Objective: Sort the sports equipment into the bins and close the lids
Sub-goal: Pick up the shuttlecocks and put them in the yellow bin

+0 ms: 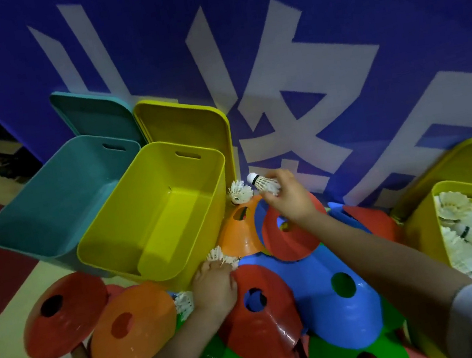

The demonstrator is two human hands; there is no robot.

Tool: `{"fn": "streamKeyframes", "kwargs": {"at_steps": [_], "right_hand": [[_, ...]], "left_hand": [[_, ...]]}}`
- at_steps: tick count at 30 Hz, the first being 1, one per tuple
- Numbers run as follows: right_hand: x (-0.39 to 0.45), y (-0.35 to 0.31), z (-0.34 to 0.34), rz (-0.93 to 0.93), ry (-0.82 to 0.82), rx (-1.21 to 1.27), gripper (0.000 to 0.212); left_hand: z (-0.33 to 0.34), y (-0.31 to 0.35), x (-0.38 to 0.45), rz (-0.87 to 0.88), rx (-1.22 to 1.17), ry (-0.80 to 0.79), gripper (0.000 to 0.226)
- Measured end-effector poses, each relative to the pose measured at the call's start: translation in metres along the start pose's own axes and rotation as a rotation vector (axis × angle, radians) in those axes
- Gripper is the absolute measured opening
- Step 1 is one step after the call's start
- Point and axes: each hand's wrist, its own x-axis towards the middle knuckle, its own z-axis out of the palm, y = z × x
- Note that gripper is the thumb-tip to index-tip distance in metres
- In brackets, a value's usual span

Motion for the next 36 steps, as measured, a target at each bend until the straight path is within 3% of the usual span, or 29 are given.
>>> {"fn": "streamKeyframes", "kwargs": {"at_steps": [3, 8, 13, 21, 29, 33, 36], "right_hand": [[-0.027, -0.013, -0.009, 0.009, 0.091, 0.080, 0.035], [-0.075, -0.020, -0.007, 0.037, 0.090, 0.126, 0.032], [-0.108, -0.012, -0.002, 0.010, 0.023, 0.149, 0.037], [-0.133, 0.000, -0.002, 0.024, -0.002, 0.092, 0.036], [-0.151, 0.014, -0.010, 0.029, -0.052, 0.074, 0.036], [-0.152, 0.020, -0.021, 0.071, -0.052, 0.061, 0.034], [-0.154, 0.020, -0.031, 0.125, -0.011, 0.107, 0.031]], "left_hand": [[-0.001, -0.012, -0.025, 0.040, -0.009, 0.068, 0.043], [0.008, -0.024, -0.055, -0.054, -0.024, 0.096, 0.055], [0.004, -0.023, -0.060, -0.233, -0.088, 0.086, 0.053], [0.015, -0.028, -0.061, -0.218, -0.253, 0.201, 0.028], [0.013, -0.021, -0.045, -0.476, -0.210, 0.088, 0.040], [0.010, -0.023, -0.041, -0.411, -0.146, -0.049, 0.049], [0.008, -0.028, -0.047, -0.284, -0.080, -0.019, 0.052]]}}
